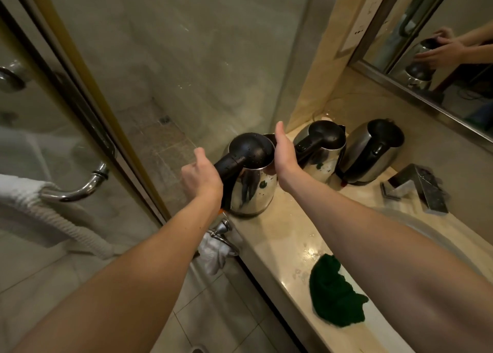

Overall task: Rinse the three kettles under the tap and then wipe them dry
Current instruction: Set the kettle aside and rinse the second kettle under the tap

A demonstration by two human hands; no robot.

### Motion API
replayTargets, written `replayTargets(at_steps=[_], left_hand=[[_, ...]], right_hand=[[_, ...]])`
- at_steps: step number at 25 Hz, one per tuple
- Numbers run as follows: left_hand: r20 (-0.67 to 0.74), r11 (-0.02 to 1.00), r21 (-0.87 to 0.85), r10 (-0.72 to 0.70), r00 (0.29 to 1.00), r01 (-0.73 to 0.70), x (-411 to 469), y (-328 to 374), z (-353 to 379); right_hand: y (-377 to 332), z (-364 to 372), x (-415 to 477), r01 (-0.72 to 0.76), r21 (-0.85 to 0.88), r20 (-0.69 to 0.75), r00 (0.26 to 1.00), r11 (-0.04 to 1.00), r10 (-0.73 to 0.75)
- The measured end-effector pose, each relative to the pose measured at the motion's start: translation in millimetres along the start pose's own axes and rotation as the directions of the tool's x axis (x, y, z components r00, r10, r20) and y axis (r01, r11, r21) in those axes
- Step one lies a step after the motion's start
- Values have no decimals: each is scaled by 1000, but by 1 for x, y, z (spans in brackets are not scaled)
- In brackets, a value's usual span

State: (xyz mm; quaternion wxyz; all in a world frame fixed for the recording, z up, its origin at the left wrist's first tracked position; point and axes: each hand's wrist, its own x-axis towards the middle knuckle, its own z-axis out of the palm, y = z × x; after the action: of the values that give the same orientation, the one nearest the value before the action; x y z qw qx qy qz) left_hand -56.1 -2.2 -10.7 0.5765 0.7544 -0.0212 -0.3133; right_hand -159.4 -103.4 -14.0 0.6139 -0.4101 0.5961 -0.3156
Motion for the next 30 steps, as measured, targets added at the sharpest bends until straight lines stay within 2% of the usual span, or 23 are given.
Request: replayTargets(at_steps=[5,14,18,20,24,27,28,30], left_hand=[[22,1000,-1,-29,999,29,5,0,15],[18,998,34,54,998,-55,8,-5,22],[52,984,142,104,993,-110,5,-4,20],[48,952,232,192,980,-198,3,3,19],[117,829,308,453,884,-466,-9,30,35],[234,717,292,588,774,-633,-25,40,61],[300,659,297,623,723,-691,-33,40,71],[441,498,352,659,610,-793,-45,36,87]], right_hand=[[-10,7,10,15,-31,-25,1000,999,-16],[-12,11,14,122,-239,-73,987,963,-143],[-17,6,6,166,-349,-57,979,922,-198],[-20,-5,-1,231,-345,-78,959,910,-272],[-28,-56,-18,324,-312,-211,893,893,-398],[-21,-101,-19,294,-421,-230,880,858,-415],[-17,-118,-19,270,-514,-212,880,814,-425],[-6,-146,-15,221,-739,-133,878,636,-460]])
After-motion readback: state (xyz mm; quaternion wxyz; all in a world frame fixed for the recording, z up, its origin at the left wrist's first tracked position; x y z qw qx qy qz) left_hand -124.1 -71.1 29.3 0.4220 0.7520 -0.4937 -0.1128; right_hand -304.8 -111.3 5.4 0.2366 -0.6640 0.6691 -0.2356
